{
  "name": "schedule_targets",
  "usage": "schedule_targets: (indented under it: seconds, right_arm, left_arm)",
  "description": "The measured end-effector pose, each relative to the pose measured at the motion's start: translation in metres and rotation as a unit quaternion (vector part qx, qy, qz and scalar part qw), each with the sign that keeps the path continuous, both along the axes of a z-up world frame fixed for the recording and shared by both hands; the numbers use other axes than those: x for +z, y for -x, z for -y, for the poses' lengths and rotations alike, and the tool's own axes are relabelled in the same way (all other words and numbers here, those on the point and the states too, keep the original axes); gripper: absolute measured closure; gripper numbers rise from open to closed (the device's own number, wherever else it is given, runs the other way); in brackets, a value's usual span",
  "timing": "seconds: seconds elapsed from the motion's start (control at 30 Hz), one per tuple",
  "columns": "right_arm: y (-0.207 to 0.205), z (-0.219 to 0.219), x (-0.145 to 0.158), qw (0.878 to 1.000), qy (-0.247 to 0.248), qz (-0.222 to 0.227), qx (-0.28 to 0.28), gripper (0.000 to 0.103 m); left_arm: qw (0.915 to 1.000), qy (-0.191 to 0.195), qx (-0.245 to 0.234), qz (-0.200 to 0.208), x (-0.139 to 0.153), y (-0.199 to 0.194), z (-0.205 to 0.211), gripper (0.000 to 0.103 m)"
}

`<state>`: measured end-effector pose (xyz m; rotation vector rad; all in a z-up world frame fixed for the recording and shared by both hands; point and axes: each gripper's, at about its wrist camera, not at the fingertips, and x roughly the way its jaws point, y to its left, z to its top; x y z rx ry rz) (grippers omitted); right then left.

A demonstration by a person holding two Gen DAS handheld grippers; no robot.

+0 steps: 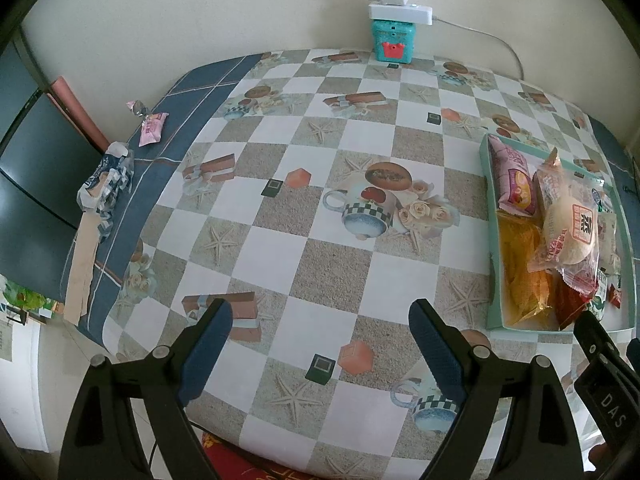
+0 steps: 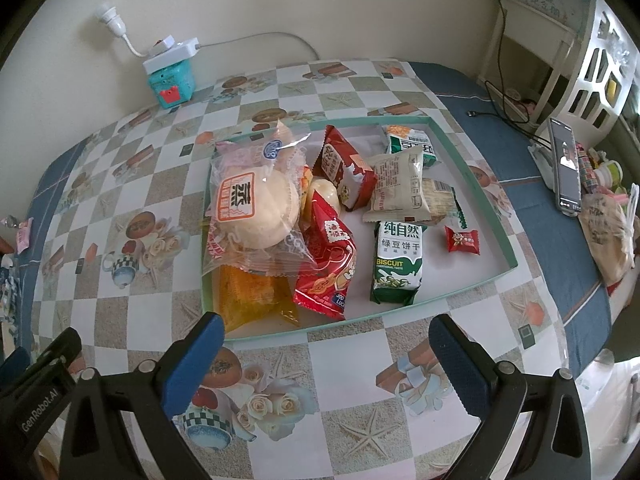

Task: Organize snacks

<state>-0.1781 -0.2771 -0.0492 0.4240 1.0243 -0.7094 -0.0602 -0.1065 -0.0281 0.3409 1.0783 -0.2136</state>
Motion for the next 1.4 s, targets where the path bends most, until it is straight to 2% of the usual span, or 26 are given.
schedule_targets:
  seconds: [1.4]
  right_arm:
    - [-0.0013, -0.0002, -0.0009, 1.000, -0.002, -0.003, 0.004, 0.000]
  left_arm:
    - [1.0000, 0.001, -0.004, 0.000, 0.0003, -0.0016, -0.0008, 0.013]
